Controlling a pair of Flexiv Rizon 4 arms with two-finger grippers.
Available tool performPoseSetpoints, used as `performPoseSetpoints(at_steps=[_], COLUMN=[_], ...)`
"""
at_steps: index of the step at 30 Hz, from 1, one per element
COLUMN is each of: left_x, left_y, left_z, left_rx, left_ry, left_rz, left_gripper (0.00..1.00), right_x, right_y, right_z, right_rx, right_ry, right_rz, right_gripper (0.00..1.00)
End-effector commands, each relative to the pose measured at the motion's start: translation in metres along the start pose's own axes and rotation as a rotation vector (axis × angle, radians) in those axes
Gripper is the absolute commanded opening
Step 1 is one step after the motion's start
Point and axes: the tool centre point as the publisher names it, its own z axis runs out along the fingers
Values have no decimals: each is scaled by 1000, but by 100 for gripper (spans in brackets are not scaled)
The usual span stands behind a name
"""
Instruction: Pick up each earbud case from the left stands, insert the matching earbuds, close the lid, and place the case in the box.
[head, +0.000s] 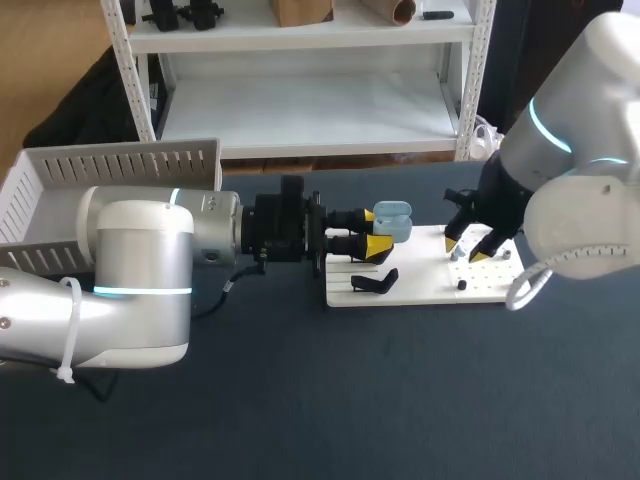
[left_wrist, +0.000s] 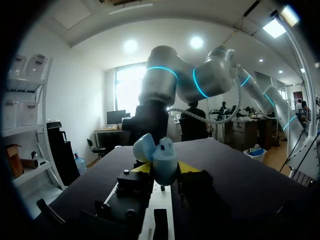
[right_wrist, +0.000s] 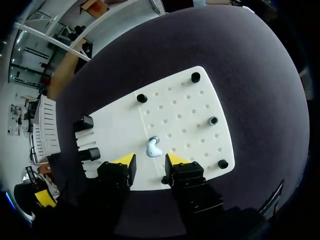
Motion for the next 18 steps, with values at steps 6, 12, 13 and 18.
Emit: performPoseSetpoints(at_steps=[6,12,13,18], left_x=[1,1,1,1], left_y=[0,0,0,0], left_z=[0,0,0,0], left_rx=[-4,-4,-4,-4], left_ry=[-4,-4,-4,-4], left_rz=[2,2,2,2], left_gripper=[0,0,0,0], right_x=[-8,-9,-9,-9], right_y=[-2,-3,-3,-3], right_z=[7,8,8,9], right_rx=[0,-1,-1,-2], right_ry=[2,6,6,11], right_rz=[15,21,21,23], right_gripper=[34,31,31,29])
